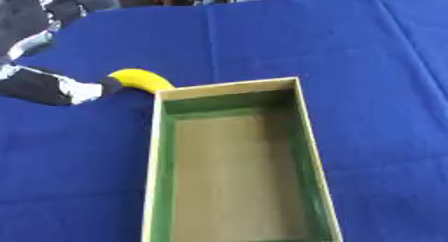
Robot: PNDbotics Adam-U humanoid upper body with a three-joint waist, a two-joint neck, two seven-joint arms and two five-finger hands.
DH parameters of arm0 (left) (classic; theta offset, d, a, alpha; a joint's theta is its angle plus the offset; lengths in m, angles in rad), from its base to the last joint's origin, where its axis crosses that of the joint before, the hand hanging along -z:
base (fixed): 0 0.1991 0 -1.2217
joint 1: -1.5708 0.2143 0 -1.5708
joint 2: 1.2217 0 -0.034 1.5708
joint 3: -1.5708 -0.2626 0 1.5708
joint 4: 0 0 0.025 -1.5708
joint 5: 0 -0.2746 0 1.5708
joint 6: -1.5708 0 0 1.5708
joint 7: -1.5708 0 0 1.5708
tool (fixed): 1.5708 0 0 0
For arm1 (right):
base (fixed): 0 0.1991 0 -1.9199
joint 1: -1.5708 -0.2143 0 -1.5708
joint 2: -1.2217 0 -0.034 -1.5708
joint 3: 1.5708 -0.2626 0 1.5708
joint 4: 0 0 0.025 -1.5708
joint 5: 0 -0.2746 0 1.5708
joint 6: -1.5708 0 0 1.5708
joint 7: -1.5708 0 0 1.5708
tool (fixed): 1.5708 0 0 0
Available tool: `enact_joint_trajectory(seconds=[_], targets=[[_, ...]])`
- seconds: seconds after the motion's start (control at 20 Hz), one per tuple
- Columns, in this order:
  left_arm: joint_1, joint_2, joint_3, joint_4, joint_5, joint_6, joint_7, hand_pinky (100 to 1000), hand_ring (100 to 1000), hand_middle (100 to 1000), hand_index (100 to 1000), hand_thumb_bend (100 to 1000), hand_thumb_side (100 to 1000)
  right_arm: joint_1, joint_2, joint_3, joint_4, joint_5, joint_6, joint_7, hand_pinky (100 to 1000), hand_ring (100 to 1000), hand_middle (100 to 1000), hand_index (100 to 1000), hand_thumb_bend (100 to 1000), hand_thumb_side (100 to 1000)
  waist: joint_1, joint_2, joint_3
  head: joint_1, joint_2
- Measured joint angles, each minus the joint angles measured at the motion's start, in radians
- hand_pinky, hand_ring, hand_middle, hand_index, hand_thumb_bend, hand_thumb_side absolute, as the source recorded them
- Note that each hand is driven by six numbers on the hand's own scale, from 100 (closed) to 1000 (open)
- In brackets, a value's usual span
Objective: Pick up objects on the table and place them in the box.
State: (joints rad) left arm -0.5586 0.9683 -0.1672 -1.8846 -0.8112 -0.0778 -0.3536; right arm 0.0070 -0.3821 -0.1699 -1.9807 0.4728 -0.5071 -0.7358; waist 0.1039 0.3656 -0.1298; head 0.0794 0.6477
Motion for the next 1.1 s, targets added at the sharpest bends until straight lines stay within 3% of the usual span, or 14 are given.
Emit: enact_joint_trajectory(seconds=[0.5, 1.1], targets=[[-0.122, -0.041, -0.045, 0.200, -0.048, -0.103, -0.107, 681, 796, 848, 1000, 545, 672, 0.000, 0.000, 0.008, 0.000, 0.000, -0.005, 0.005, 722, 749, 642, 747, 100, 664, 0.002, 0.005, -0.013, 0.019, -0.009], [-0.234, -0.129, -0.069, 0.437, -0.041, -0.162, -0.122, 665, 786, 831, 992, 471, 595, 0.000, 0.001, 0.011, 0.000, 0.000, -0.009, 0.009, 722, 750, 641, 748, 100, 662, -0.002, 0.016, -0.030, 0.038, -0.036]])
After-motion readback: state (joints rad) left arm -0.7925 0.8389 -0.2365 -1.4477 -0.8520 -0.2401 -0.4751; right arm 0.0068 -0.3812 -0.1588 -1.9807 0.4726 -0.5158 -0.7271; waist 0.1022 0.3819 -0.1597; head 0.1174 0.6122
